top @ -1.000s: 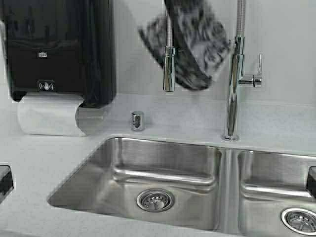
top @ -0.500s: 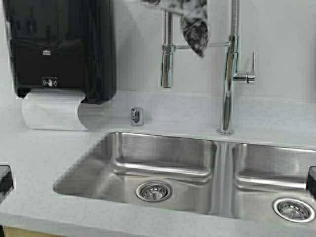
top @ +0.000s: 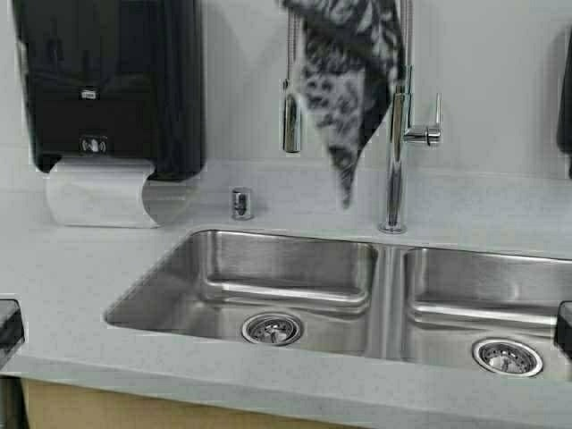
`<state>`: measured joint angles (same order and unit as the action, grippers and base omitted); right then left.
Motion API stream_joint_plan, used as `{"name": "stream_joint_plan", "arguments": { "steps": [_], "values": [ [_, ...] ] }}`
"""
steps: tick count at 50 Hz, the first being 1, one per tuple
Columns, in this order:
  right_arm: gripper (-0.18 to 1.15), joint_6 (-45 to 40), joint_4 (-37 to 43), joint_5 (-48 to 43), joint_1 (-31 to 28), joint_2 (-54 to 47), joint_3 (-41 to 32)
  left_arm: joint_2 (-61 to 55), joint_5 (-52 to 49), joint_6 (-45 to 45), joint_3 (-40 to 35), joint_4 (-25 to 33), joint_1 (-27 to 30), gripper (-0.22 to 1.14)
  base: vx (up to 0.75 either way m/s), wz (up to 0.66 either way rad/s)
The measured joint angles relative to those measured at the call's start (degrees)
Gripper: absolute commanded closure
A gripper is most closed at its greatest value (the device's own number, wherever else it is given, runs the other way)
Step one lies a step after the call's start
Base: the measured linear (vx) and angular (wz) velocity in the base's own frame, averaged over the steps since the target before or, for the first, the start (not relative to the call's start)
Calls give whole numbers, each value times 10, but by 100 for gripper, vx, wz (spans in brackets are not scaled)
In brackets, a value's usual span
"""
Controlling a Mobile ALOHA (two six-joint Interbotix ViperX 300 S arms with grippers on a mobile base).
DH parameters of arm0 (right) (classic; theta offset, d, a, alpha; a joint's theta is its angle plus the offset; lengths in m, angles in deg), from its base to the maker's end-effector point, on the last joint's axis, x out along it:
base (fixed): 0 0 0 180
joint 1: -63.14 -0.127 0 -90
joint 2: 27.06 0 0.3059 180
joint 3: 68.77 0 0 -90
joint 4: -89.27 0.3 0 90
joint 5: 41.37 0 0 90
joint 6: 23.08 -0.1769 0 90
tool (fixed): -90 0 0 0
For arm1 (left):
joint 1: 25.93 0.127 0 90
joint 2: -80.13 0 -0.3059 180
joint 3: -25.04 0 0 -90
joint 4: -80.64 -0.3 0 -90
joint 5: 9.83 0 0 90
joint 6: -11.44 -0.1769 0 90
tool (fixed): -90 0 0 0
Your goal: Get the cloth and wipe up the spill under the wine glass
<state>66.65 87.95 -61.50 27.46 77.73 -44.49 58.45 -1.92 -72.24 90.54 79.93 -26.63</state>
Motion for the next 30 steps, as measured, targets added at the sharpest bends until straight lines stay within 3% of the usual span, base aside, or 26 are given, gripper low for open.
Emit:
{"name": "stream_joint_plan", "arguments": {
  "steps": [14,30],
  "values": [
    [91,-1,0,-1,1,2,63,0,0,0,0,5,1,89,-9,15],
    [91,23,-1,-20,2,-10,107,1,0,10,0,11,2,89,-8,37]
  ]
}}
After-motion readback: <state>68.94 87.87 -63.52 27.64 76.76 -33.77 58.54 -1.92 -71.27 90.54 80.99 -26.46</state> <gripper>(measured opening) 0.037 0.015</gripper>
